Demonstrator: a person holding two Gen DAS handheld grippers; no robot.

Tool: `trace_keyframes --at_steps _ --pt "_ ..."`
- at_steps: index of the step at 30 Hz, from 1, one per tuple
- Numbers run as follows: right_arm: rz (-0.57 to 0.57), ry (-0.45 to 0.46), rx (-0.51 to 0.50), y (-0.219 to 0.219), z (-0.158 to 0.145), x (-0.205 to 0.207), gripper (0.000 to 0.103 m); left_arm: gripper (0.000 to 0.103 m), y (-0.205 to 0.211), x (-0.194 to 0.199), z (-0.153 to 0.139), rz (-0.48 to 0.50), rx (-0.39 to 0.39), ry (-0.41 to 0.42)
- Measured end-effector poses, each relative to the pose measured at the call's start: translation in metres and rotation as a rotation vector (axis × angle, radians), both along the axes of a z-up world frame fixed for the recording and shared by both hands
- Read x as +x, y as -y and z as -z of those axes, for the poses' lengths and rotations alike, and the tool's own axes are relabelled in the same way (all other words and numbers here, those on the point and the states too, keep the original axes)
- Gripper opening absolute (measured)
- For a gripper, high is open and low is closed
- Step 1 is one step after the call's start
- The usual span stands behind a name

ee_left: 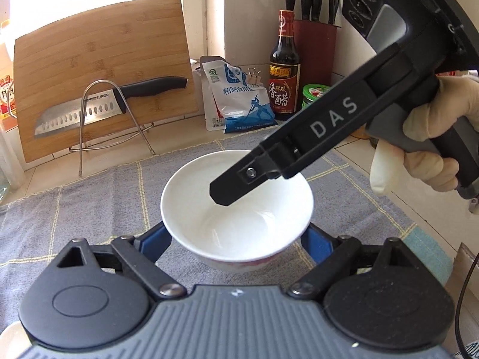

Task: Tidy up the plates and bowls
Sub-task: 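Carry the floral bowl with the right tool and lower it into the nested bowls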

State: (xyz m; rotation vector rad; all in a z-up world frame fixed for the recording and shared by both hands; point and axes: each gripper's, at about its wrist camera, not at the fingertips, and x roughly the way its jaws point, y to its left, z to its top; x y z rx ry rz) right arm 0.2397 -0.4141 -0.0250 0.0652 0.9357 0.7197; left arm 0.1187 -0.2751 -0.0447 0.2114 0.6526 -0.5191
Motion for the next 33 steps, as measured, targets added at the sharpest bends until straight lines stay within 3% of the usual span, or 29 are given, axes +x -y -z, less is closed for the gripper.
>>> trace_keyframes --at_steps 18,33 --pt "-0.052 0.038 0.004 -0.089 -0.034 -0.043 0.073 0.092 -0.079 -0.05 -0.041 -0.03 -0.011 0.029" --pt "-0.11 0.039 0.009 -0.167 -0.037 -0.059 0.073 0.092 -0.149 -0.071 -0.044 -0.08 -0.007 0.02"
